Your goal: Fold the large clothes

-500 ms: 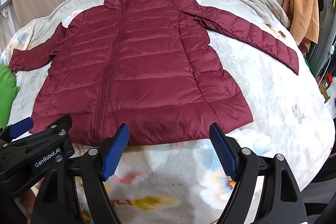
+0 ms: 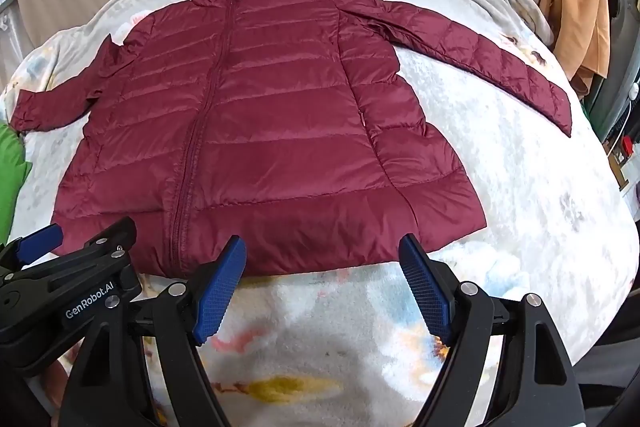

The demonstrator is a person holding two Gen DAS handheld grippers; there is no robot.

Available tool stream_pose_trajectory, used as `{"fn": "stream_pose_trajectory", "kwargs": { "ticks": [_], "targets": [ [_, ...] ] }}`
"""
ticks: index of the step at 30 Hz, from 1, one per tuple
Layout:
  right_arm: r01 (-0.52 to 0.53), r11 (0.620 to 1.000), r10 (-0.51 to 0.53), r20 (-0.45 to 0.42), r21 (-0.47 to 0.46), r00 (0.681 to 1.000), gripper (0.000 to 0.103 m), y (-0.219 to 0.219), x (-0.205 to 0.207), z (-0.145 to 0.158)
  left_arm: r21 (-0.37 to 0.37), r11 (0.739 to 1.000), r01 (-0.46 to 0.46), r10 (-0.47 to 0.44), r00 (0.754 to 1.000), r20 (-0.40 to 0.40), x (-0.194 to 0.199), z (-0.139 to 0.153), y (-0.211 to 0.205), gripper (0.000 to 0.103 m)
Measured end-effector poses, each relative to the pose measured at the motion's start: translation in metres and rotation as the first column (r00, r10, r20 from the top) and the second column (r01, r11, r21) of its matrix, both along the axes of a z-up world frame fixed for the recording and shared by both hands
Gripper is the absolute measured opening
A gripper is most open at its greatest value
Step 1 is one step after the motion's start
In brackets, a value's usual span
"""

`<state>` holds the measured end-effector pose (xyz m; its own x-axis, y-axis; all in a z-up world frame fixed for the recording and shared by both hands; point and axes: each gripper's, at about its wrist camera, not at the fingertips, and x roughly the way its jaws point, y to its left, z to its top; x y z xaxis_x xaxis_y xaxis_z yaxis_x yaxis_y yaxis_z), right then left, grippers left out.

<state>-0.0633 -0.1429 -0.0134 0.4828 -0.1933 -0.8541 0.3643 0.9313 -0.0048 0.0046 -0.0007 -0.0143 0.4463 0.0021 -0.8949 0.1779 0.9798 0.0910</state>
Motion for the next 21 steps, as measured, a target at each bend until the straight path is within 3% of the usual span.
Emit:
{"fn": "stream_pose_trajectory", "kwargs": {
  "ticks": [21],
  "targets": [
    [-0.006,1.0,0.006,-0.001,0.0,1.0,0.078,-0.005,0.0012,0.0015,0.004,1.0,-0.002,0.002,1.0,0.0,-0.0025,-0.0008,-0.0015,0.085]
  ]
}}
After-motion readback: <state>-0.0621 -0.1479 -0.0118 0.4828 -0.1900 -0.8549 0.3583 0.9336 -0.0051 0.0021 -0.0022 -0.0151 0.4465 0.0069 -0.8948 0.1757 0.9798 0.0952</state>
